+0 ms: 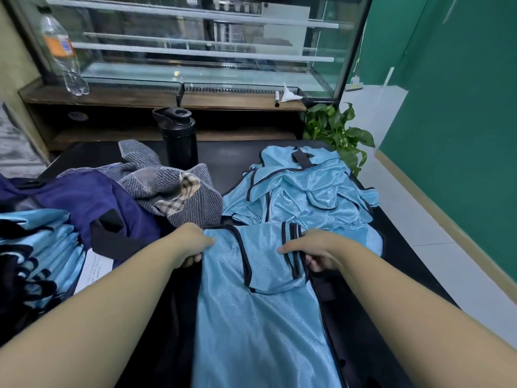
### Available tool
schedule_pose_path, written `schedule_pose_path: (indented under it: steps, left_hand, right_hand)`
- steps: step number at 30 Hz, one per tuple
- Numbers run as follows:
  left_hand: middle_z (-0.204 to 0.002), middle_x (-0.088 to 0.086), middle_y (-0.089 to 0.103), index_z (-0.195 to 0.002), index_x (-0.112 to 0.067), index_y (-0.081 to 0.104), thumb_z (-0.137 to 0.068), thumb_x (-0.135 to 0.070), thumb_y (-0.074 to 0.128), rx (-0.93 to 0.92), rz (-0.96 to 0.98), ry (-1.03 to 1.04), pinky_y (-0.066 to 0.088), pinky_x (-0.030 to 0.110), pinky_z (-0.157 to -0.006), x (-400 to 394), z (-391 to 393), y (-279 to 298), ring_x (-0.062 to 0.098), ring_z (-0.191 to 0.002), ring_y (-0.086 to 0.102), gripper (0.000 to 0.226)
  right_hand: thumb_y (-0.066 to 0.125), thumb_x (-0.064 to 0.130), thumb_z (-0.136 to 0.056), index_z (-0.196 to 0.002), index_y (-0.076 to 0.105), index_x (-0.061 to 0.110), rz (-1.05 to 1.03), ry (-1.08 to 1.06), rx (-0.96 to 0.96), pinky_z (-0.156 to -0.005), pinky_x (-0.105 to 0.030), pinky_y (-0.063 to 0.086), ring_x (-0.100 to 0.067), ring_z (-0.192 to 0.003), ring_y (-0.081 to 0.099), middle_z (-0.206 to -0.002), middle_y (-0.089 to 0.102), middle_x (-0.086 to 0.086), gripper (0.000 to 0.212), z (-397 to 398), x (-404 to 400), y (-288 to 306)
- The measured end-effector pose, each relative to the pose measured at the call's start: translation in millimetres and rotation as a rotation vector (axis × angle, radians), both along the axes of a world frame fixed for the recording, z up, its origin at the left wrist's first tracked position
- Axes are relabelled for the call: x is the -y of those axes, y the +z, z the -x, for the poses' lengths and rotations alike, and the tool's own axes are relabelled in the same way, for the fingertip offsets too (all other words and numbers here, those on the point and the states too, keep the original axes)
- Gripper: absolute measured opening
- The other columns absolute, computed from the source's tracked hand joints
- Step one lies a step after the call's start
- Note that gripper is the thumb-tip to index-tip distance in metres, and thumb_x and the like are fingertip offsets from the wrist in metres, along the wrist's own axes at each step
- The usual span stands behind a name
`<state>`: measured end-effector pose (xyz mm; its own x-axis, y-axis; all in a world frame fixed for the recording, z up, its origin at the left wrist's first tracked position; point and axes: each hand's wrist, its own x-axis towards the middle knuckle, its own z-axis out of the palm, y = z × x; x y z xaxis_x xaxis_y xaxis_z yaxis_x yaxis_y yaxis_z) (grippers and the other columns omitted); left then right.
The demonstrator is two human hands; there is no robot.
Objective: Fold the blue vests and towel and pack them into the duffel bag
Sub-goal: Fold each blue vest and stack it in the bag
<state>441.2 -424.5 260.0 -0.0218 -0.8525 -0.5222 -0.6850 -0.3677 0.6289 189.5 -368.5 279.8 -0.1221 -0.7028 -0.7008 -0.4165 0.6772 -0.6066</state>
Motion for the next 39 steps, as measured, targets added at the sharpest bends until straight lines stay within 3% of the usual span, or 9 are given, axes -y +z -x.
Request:
schedule_pose_path:
  steps: [5, 10, 12, 17, 22, 29, 34, 37, 39]
  left_hand:
    - [-0.096, 0.010, 0.053, -0.106, -0.013, 0.044, -0.101, -0.012, 0.037, -0.333, -0.144, 0.243, 0.041, 0.018, -0.028, -5, 13, 9, 0.022, -0.044, 0.066, 0.009]
    - [-0.130, 0.006, 0.040, -0.127, -0.009, 0.041, -0.103, -0.021, 0.038, -0.518, -0.016, 0.298, 0.060, 0.038, -0.059, -3, 14, 15, 0.037, -0.068, 0.071, 0.027]
    - [-0.119, 0.004, 0.043, -0.123, -0.008, 0.043, -0.103, -0.022, 0.037, -0.550, 0.094, 0.256, 0.058, 0.038, -0.072, -5, 15, 15, 0.033, -0.079, 0.071, 0.025]
    - [-0.098, -0.002, 0.060, -0.093, -0.019, 0.053, -0.101, -0.015, 0.043, -0.616, 0.359, 0.083, 0.047, 0.030, -0.083, -19, 8, 18, 0.015, -0.099, 0.063, 0.013]
    - [-0.085, -0.006, 0.067, -0.082, -0.030, 0.056, -0.081, 0.003, 0.065, -0.260, 0.596, -0.349, 0.047, 0.028, -0.081, -54, -28, 12, 0.007, -0.080, 0.061, 0.035]
    - [-0.099, -0.004, 0.064, -0.089, -0.034, 0.040, -0.065, -0.045, 0.032, 0.142, 0.561, -0.767, 0.047, 0.036, -0.087, -115, -41, 0, 0.016, -0.095, 0.059, 0.027]
    - [-0.098, -0.006, 0.057, -0.084, -0.031, 0.034, -0.075, -0.018, 0.035, 0.261, 0.593, -0.852, 0.049, 0.041, -0.083, -125, -44, -17, 0.019, -0.099, 0.056, 0.016]
    - [-0.114, -0.002, 0.057, -0.079, -0.033, 0.039, -0.077, -0.003, 0.040, 0.351, 0.664, -0.934, 0.045, 0.036, -0.099, -125, -43, -15, 0.020, -0.132, 0.043, 0.030]
    - [-0.105, 0.001, 0.061, -0.071, -0.027, 0.050, -0.064, 0.004, 0.058, 0.380, 0.758, -0.914, 0.045, 0.028, -0.093, -123, -35, -14, 0.024, -0.125, 0.049, 0.033]
  right_hand:
    - [0.075, 0.018, -0.080, -0.082, 0.045, 0.014, -0.005, 0.024, 0.019, -0.042, -0.019, 0.020, -0.010, -0.048, 0.029, -0.057, 0.038, -0.001, 0.030, 4, -3, 1]
    - [0.077, 0.018, -0.080, -0.096, 0.060, 0.007, 0.312, -0.020, -0.067, -0.051, -0.020, 0.045, -0.015, -0.064, 0.056, -0.082, 0.063, -0.005, 0.026, 7, -4, 8]
    - [0.078, 0.018, -0.079, -0.095, 0.064, 0.006, 0.481, -0.052, -0.133, -0.069, -0.027, 0.050, -0.021, -0.081, 0.063, -0.090, 0.068, -0.004, 0.024, 8, -3, 9]
    - [0.074, 0.017, -0.082, -0.093, 0.067, 0.013, 0.740, -0.077, -0.188, -0.076, -0.032, 0.051, -0.018, -0.082, 0.065, -0.088, 0.070, -0.002, 0.013, 9, -14, 16]
    - [0.073, -0.007, -0.072, -0.082, 0.060, 0.022, 0.985, 0.192, -0.292, -0.072, -0.016, 0.041, -0.015, -0.078, 0.056, -0.084, 0.062, 0.003, 0.033, 21, -50, 10]
    - [0.068, -0.011, -0.063, -0.094, 0.055, 0.032, 1.136, 0.594, -0.528, -0.082, -0.022, 0.047, -0.005, -0.103, 0.057, -0.112, 0.054, 0.014, 0.054, 34, -111, -17]
    - [0.065, -0.013, -0.052, -0.098, 0.058, 0.026, 1.080, 0.710, -0.642, -0.082, -0.030, 0.053, -0.021, -0.104, 0.061, -0.117, 0.058, 0.004, 0.060, 36, -131, -31]
    - [0.062, -0.008, -0.063, -0.123, 0.059, 0.021, 0.996, 0.698, -0.607, -0.101, -0.018, 0.037, -0.016, -0.119, 0.053, -0.130, 0.057, 0.003, 0.066, 36, -140, -31]
    - [0.053, -0.004, -0.073, -0.135, 0.050, 0.018, 0.918, 0.619, -0.578, -0.106, -0.015, 0.029, -0.013, -0.125, 0.048, -0.136, 0.053, 0.005, 0.066, 36, -148, -25]
